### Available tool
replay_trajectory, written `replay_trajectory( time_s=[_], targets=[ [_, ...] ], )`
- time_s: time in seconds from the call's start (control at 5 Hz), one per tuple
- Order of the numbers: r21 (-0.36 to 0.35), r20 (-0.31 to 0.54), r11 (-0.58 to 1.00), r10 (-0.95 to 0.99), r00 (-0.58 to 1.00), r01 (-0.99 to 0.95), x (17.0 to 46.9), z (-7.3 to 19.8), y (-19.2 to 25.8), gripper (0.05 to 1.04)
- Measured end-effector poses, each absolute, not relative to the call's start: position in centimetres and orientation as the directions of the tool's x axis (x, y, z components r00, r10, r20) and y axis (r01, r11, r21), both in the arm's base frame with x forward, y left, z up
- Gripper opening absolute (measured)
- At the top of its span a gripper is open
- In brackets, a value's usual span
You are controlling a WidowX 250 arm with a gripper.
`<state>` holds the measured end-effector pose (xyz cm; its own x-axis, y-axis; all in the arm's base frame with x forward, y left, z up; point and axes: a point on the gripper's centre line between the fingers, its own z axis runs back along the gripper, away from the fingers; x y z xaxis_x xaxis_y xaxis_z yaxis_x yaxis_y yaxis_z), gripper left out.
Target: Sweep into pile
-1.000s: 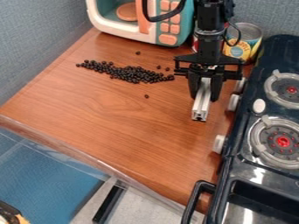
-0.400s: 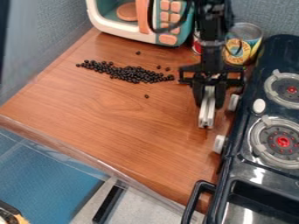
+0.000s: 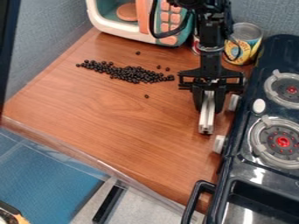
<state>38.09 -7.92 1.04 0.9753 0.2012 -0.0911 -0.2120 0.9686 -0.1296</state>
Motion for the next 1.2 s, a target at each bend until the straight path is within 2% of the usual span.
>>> replay_trajectory(
  time_s=[0.4, 1.2],
  targets=[
    [-0.101, -0.107, 0.975, 0.187, 0.977, -0.197, 38.0, 1.0, -4.9, 0.385],
    [0.058, -0.151, 0.995, 0.084, 0.985, -0.076, 38.4, 0.9, 1.6, 0.385]
  ],
)
